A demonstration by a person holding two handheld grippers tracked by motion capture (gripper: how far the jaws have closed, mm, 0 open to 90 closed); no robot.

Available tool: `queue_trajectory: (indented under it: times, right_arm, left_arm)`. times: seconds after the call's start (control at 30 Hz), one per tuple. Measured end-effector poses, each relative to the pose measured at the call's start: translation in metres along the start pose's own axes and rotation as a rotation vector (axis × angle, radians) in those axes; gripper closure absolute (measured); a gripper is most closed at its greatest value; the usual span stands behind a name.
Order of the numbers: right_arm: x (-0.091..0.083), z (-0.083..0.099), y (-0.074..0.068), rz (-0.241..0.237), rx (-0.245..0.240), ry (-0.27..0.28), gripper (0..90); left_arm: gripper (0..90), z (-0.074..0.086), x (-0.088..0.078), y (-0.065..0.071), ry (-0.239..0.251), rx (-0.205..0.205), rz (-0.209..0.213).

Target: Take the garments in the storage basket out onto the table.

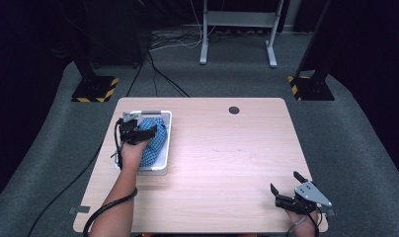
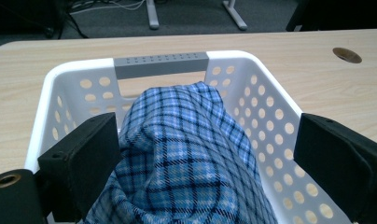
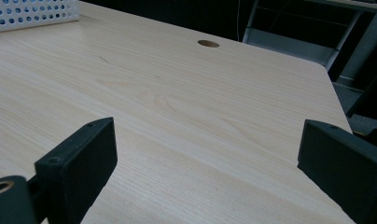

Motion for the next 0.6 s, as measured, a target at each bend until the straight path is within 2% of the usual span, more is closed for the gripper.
queue_trajectory:
  times: [0.43,0.6]
  right_arm:
    - [0.000,0.000,0.000,-0.003,0.000,-0.001,3.8]
    - [0.000,0.000,0.000,-0.003,0.000,-0.001,3.8]
  left_arm:
    - [7.7,0.009,0.009,0.001,-0.089,0.013,-0.006]
    - [7.6,0.015,0.014,0.002,-0.147,0.023,0.001]
Point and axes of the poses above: each handheld gripper's, and its own axes: x roughly forward along the jaws, z roughly out of its underside, y roughly to its right, the point moved 7 cm from there along x, roughly forward along the jaws, and after that the axes turned 14 degrees about -z, right-handed, at the moved point
